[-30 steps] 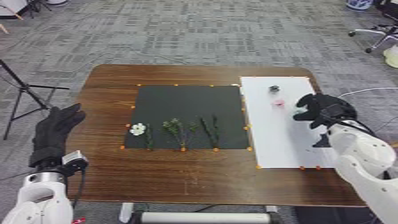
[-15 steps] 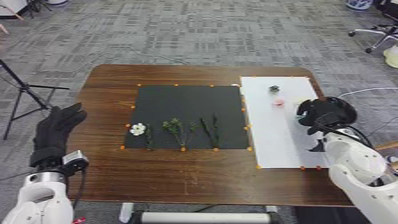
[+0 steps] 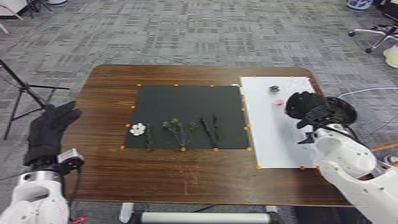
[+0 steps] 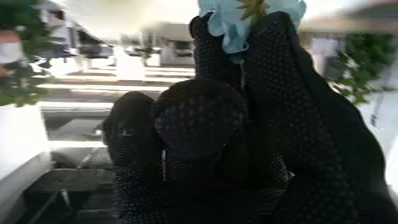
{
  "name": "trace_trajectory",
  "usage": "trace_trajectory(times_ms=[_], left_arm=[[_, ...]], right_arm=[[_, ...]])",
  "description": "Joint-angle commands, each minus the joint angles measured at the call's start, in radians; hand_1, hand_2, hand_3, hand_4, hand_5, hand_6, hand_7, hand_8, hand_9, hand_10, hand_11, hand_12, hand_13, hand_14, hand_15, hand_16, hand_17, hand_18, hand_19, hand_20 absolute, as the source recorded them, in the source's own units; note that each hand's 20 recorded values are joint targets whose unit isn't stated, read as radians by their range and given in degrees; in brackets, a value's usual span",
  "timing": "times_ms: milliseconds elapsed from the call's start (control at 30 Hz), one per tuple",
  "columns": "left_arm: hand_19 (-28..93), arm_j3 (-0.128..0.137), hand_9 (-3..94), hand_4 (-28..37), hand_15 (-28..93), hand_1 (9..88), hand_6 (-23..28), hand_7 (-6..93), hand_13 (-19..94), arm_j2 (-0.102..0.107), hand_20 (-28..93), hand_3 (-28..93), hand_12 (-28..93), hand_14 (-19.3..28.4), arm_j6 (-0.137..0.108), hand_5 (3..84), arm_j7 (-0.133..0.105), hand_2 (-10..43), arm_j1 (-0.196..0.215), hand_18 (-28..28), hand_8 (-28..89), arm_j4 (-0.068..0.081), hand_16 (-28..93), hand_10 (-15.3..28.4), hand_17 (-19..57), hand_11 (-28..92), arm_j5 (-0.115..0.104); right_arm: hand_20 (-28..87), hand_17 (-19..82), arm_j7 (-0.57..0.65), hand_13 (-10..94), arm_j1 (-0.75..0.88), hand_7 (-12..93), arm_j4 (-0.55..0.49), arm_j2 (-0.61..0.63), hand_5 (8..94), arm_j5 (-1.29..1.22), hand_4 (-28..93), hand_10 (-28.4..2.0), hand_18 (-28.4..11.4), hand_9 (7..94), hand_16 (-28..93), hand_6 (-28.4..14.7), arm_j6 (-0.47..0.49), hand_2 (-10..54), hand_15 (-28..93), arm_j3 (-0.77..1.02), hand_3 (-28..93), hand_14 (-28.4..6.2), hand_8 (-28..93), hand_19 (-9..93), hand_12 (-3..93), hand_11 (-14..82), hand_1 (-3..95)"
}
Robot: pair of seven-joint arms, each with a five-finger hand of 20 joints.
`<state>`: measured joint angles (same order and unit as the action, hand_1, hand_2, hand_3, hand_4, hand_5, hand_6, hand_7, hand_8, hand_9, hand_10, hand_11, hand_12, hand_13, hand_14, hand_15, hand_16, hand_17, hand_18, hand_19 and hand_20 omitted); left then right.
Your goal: Arrange flowers
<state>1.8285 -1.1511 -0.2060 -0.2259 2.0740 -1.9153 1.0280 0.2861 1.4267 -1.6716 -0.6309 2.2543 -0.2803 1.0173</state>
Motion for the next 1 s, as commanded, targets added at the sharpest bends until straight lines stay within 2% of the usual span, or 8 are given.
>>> trace_trajectory(times_ms=[33,267,367,533,600,667,733,1000], left_arm=[[9,0.021,51.4,-28.3,20,19.3,4.2,12.5,39,0.04,17,62,13,17.4,-0.032,52.8,-0.009,14.5,-0.022,11.1,-7,0.012,0,15.9,7.1,22,-0.005],[9,0.004,51.5,-28.3,20,20.3,4.2,12.3,39,0.038,17,58,13,17.0,-0.053,53.2,-0.015,16.6,-0.028,11.2,-7,0.033,0,15.9,7.1,22,-0.021],[9,-0.007,51.8,-28.3,19,22.5,3.9,12.4,39,0.043,17,53,13,17.1,-0.081,53.9,-0.01,26.9,-0.034,11.2,-7,0.041,0,15.7,7.2,21,-0.045],[9,-0.01,52.9,-28.3,20,20.1,3.7,12.6,40,0.049,17,57,12,16.9,-0.066,54.8,0.006,33.9,-0.048,11.0,-7,0.048,0,15.7,7.7,21,-0.028],[9,-0.011,52.8,-28.3,20,17.9,3.7,12.6,40,0.054,17,59,13,16.9,-0.06,54.8,0.01,34.4,-0.054,11.0,-7,0.049,-1,15.7,7.7,21,-0.024],[9,-0.03,52.9,-28.3,20,16.5,3.7,12.7,40,0.066,17,62,13,16.9,-0.067,54.8,0.025,34.4,-0.089,11.0,-7,0.066,0,15.7,7.7,21,-0.018],[9,-0.02,52.9,-28.3,20,15.8,3.8,12.7,40,0.062,17,63,12,16.8,-0.058,54.9,0.021,34.4,-0.071,11.0,-7,0.056,0,15.6,7.7,21,-0.018],[9,-0.031,52.8,-28.3,19,16.5,4.5,12.0,40,0.062,17,70,13,16.5,-0.025,55.9,0.023,34.3,-0.086,10.9,-8,0.064,-1,15.5,7.7,21,-0.006]], right_arm=[[50,57,-0.055,88,-0.472,22,-0.057,-0.012,78.0,-0.042,-16,-10.0,-15.4,88.3,33,2.9,-0.03,-9.5,58,-0.217,57,-2.4,6,93,33.1,4.9,61.5],[51,57,-0.117,88,-0.711,22,-0.016,-0.189,78.4,-0.123,-16,-10.0,-15.0,88.4,33,2.8,0.026,-9.5,59,-0.435,57,-2.0,6,93,33.2,4.8,61.4],[52,57,-0.152,88,-0.732,22,0.015,-0.295,78.5,-0.134,-16,-9.9,-14.9,88.3,33,2.8,0.071,-9.5,59,-0.479,57,-2.0,6,93,33.2,4.7,61.2],[52,57,-0.198,88,-0.731,22,0.061,-0.437,78.5,-0.094,-17,-9.9,-14.9,88.2,34,2.9,0.178,-9.5,59,-0.538,57,-1.9,6,93,32.9,4.5,61.3],[52,57,-0.211,88,-0.733,22,0.081,-0.478,78.5,-0.1,-17,-9.8,-14.8,88.1,34,2.9,0.207,-9.5,59,-0.565,57,-1.9,6,93,32.8,4.4,61.2],[53,57,-0.242,88,-0.72,22,0.136,-0.536,78.4,-0.099,-17,-9.7,-14.8,88.1,34,3.0,0.249,-9.5,59,-0.55,57,-1.8,6,93,32.6,4.3,61.1],[53,57,-0.231,88,-0.71,22,0.134,-0.556,78.3,-0.106,-17,-9.7,-14.8,88.0,34,2.9,0.259,-9.5,59,-0.579,57,-1.8,6,93,32.5,4.3,61.1],[53,57,-0.231,88,-0.627,22,0.168,-0.646,78.1,-0.113,-16,-9.7,-14.8,87.9,34,3.0,0.329,-9.5,59,-0.584,57,-1.8,6,93,32.2,4.3,60.9]])
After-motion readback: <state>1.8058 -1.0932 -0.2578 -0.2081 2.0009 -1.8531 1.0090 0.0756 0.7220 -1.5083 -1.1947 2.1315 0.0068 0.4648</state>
